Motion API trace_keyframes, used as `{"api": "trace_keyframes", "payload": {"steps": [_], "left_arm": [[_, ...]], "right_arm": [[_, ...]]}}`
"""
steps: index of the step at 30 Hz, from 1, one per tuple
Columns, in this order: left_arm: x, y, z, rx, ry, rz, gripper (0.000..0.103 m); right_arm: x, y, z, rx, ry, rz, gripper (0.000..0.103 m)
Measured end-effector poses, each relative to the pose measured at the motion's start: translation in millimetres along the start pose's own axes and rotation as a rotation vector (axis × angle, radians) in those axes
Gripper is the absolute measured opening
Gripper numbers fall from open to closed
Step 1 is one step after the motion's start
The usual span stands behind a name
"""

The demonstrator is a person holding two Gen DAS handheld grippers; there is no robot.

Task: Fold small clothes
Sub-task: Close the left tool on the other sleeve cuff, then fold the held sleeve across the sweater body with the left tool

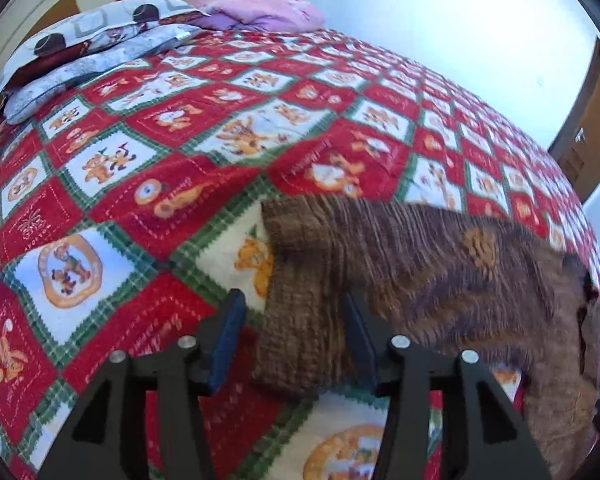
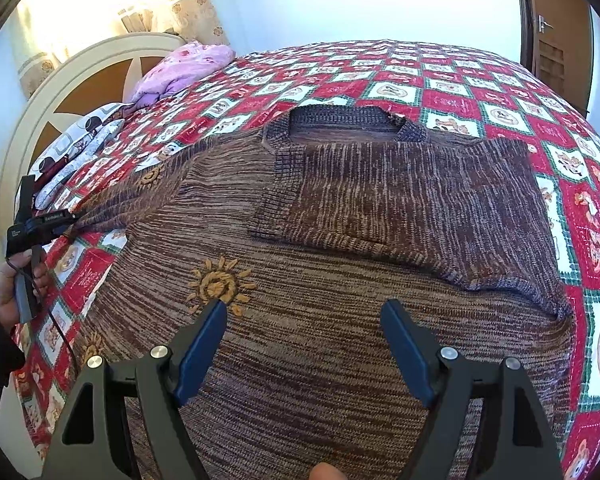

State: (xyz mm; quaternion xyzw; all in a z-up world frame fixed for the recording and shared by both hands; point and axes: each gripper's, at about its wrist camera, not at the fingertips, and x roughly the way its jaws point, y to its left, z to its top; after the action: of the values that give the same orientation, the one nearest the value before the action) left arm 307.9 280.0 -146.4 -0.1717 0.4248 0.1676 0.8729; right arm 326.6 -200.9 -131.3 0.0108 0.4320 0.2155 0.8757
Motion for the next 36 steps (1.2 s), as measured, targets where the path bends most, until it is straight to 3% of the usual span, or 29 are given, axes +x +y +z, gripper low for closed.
{"api": "trace_keyframes", "payload": {"steps": [3,5,6,9,16,23,36], "left_arm": [[-4,-2,-6,0.013,0.0,-0.027,0.052],[-3,-1,-4,0.015,0.0,-0.038,0.037],[-3,1,-3,0.006,0.0,-0.06,0.015],[-5,8,2,-0.053,-0.015,-0.13,0.011],[-24,7,14,-0.102,-0.083,-0.229,0.011],[-49,-18,27,-0.073,-0.147,-0.319,0.01],[-103,-128,41,0.042,-0.204,-0.529,0.01]], "right_arm": [[0,2,-3,-0.004,0.002,0.005,0.08],[2,5,-3,-0.008,0.008,0.005,0.08],[2,6,-3,-0.009,0.009,0.007,0.08],[-2,10,-4,-0.016,-0.002,0.011,0.08],[-7,8,-2,-0.01,-0.02,0.007,0.08],[-15,0,-2,0.021,-0.05,0.009,0.08],[-35,-30,-4,0.103,-0.097,0.002,0.08]]}}
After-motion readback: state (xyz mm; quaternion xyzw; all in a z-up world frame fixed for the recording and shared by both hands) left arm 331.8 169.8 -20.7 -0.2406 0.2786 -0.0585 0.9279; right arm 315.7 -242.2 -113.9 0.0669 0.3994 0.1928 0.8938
